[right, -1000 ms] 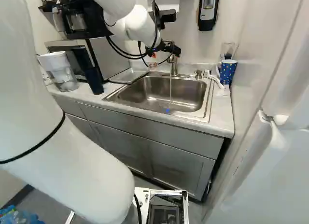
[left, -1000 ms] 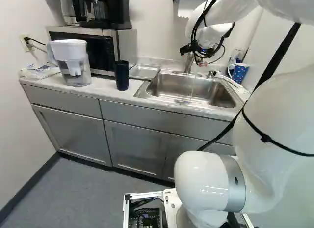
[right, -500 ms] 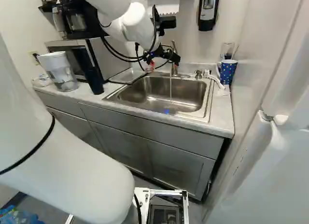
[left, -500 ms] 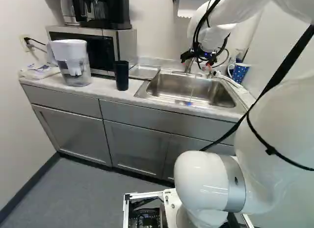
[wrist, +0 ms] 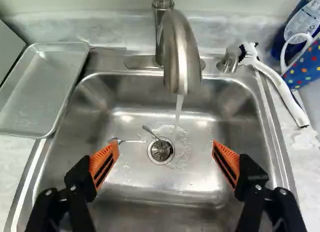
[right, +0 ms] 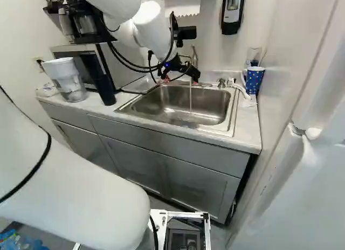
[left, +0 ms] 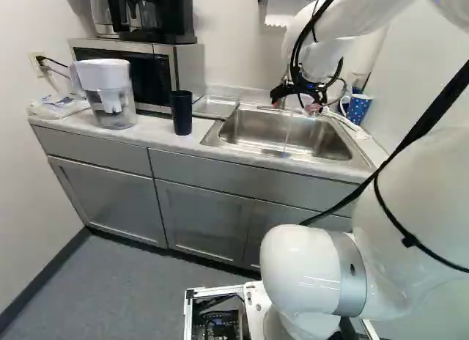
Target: Rinse the cup and place it in the tray
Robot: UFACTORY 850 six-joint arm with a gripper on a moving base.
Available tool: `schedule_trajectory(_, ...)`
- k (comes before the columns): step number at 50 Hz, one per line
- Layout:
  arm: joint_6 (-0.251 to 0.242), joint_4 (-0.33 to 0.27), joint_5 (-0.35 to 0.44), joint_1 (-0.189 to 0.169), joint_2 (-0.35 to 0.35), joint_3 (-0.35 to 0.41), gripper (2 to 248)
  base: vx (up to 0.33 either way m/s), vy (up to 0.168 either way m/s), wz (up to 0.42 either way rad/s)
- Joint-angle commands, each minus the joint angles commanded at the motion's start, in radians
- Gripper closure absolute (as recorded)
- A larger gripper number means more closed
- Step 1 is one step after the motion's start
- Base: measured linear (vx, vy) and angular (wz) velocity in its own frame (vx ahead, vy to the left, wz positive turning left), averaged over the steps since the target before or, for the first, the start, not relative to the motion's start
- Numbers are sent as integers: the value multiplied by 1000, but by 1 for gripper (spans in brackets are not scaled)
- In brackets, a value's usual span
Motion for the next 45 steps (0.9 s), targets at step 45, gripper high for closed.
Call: schedule_trajectory(45,0,0,-103,-1,21,19,3,0,0,0)
